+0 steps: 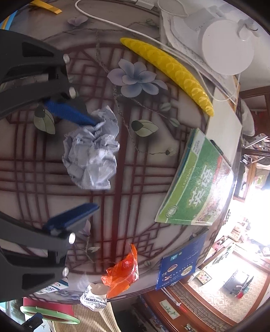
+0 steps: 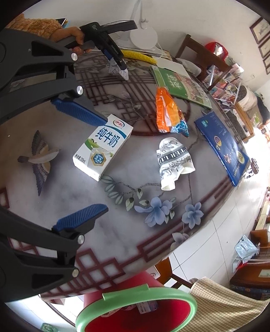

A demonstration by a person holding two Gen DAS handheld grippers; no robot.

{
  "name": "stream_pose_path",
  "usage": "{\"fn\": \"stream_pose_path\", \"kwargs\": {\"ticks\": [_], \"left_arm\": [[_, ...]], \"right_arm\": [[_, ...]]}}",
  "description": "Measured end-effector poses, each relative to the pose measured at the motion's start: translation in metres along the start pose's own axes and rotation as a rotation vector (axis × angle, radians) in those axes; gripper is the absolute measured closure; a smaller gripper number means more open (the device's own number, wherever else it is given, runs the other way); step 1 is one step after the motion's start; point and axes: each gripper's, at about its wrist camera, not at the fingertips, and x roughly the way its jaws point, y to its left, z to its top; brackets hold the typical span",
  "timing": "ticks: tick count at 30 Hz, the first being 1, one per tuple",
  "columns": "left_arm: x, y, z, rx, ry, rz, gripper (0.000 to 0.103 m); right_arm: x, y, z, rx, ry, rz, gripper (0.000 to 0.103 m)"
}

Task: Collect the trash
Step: 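Grasp the crumpled white paper with the left tool while the right tool grasps the milk carton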

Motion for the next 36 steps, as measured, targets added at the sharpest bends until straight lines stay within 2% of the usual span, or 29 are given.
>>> {"fn": "stream_pose_path", "kwargs": {"ticks": [1, 7, 14, 22, 23, 24, 25, 26, 36], "left_arm": [[0.0, 0.001, -0.001, 0.007, -0.006, 0.017, 0.048], [-0.006, 0.007, -0.004, 0.004, -0.022, -0.009, 0.059], [-0.018, 0.007, -0.027, -0.035, 0.005, -0.064, 0.06], [-0.033, 0.0, -0.049, -0.016, 0.019, -0.084, 0.06], [-0.034, -0.001, -0.049, -0.013, 0.018, -0.083, 0.06], [-0.034, -0.001, -0.049, -0.013, 0.017, -0.083, 0.06], [-0.035, -0.001, -0.05, -0.015, 0.015, -0.081, 0.06], [-0.035, -0.001, -0.049, -0.017, 0.011, -0.079, 0.06], [-0.028, -0.003, -0.051, -0.003, 0.036, -0.06, 0.054]], "right_arm": [[0.003, 0.003, 0.0, -0.013, 0.011, 0.001, 0.026], [0.028, 0.02, -0.002, -0.097, 0.082, -0.015, 0.025], [0.06, 0.049, -0.001, -0.277, 0.155, -0.071, 0.019], [0.096, 0.059, -0.007, -0.345, 0.233, -0.101, 0.019], [0.097, 0.06, -0.008, -0.349, 0.237, -0.099, 0.02], [0.097, 0.062, -0.009, -0.36, 0.239, -0.097, 0.026], [0.097, 0.062, -0.01, -0.368, 0.241, -0.098, 0.038], [0.097, 0.064, -0.011, -0.377, 0.245, -0.101, 0.041], [0.096, 0.074, -0.019, -0.417, 0.254, -0.097, 0.042]]}}
